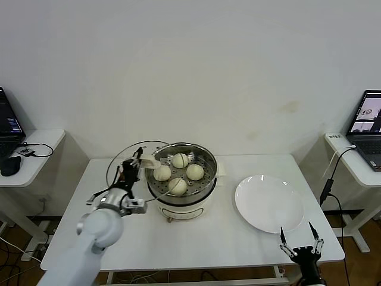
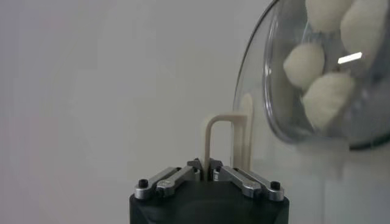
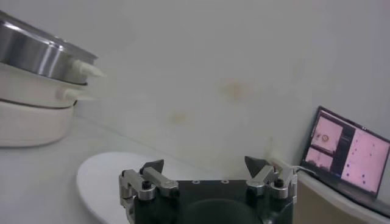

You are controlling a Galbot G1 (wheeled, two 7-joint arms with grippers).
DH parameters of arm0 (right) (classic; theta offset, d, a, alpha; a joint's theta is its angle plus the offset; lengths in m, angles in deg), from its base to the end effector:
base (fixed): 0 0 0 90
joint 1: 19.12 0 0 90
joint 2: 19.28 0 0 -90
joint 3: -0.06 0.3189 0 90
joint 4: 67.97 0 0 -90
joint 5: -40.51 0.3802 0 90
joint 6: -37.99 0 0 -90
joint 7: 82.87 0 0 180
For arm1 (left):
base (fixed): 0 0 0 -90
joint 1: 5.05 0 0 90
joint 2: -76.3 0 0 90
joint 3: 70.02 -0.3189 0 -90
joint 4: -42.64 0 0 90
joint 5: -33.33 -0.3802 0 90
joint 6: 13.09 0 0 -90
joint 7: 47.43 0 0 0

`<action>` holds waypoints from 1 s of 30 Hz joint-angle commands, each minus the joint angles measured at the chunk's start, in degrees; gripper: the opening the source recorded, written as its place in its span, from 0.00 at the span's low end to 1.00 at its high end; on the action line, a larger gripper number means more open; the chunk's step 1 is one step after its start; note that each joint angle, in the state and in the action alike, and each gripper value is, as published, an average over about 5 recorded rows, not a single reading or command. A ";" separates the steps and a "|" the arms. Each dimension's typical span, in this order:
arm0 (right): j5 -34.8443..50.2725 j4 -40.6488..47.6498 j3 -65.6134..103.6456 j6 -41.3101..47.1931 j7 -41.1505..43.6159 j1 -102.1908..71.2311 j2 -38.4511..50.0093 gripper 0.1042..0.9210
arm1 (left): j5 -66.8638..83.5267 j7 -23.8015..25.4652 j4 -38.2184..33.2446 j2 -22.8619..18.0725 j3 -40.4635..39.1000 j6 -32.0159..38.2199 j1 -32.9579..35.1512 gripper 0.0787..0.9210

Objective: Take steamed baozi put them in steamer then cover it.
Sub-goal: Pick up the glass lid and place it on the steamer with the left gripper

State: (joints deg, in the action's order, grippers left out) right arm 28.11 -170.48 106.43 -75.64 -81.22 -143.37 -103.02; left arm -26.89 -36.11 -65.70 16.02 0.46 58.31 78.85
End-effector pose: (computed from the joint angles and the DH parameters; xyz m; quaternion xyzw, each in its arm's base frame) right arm 0.1685 -0.1298 -0.3854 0.0301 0.9740 -0.2243 0.0068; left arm 0.3630 -0.0059 -0.1954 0.0460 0.7235 0.6870 0.0499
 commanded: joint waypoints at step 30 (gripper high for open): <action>-6.26 5.23 -1.10 -0.86 -1.16 2.21 -2.46 0.88 | -27.21 8.94 17.55 -29.04 -7.11 -8.91 -9.53 0.08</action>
State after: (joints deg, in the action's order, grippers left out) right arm 22.26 -165.58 105.44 -76.39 -82.34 -141.16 -105.29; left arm -49.40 -27.66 -50.81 -9.06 -6.14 49.52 69.74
